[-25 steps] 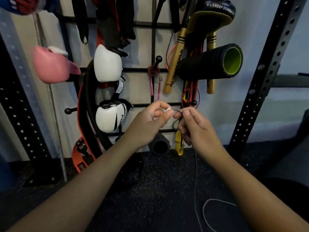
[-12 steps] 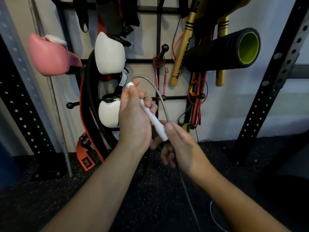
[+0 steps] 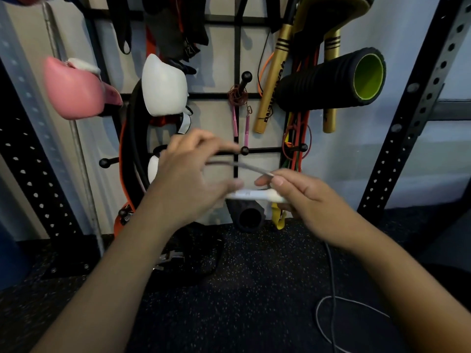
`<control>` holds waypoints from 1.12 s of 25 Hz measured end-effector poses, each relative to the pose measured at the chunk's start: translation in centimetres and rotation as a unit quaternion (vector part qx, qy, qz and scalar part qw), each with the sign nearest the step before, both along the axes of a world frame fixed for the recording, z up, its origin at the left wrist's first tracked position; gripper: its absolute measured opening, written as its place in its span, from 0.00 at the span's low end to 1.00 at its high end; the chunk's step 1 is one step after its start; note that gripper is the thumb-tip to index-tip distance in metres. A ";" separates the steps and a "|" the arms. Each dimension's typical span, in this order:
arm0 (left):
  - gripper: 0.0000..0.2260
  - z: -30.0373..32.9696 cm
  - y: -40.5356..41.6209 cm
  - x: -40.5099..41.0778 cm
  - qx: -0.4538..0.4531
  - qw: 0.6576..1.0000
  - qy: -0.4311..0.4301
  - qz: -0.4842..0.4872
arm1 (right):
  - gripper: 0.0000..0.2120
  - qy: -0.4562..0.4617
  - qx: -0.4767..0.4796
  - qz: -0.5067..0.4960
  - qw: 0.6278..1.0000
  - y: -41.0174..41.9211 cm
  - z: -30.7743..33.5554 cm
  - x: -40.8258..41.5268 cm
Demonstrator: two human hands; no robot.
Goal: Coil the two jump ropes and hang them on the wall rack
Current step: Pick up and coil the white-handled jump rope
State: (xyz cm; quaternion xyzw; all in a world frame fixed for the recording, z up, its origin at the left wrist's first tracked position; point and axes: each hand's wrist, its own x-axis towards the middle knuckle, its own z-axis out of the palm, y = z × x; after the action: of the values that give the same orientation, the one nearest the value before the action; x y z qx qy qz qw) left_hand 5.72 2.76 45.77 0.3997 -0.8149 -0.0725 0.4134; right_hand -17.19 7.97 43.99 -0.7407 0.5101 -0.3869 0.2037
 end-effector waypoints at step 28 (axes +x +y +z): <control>0.10 -1.7 0.8 -5.0 0.200 0.753 0.607 -0.154 | 0.14 -0.131 0.091 0.047 0.986 1.6 -1.9 3.9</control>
State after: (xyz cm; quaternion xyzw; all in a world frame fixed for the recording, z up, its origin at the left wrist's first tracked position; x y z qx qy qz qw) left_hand 0.71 3.61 44.10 0.2144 -0.4099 -0.5237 0.7154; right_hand -13.27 9.55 42.05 -0.6852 0.4771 -0.4224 0.3528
